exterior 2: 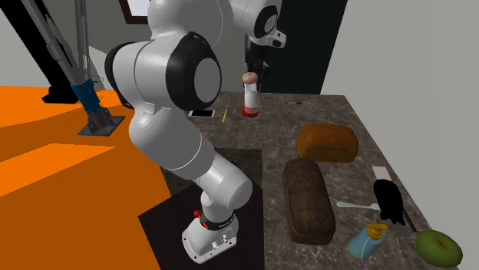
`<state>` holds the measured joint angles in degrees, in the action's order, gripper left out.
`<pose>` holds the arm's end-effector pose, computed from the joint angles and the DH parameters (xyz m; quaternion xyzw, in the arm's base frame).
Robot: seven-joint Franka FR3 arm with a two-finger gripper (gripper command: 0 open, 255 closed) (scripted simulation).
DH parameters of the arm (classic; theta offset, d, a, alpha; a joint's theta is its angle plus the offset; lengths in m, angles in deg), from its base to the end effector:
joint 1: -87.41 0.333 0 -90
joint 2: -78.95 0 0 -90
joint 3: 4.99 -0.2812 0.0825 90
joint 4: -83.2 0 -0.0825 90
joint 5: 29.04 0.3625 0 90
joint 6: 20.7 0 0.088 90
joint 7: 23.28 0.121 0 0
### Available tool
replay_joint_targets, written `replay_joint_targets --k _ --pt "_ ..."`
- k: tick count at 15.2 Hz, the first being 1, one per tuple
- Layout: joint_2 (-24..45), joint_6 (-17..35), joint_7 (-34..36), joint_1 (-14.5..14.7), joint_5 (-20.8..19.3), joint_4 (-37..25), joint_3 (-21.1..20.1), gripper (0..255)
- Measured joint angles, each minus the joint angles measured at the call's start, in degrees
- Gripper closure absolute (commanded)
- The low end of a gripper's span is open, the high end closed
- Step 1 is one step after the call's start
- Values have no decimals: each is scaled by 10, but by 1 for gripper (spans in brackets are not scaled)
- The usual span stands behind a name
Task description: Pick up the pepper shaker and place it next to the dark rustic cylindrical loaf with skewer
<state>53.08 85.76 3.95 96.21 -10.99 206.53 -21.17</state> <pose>0.3744 0.2214 0.5437 -0.9911 0.0623 -0.0250 0.1147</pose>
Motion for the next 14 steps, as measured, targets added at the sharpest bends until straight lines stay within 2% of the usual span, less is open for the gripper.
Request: replay_joint_targets --k 12,14 --pt "16 -86 20 -4 -11 -104 6 255" --pt "10 -98 6 -8 -13 -105 19 255"
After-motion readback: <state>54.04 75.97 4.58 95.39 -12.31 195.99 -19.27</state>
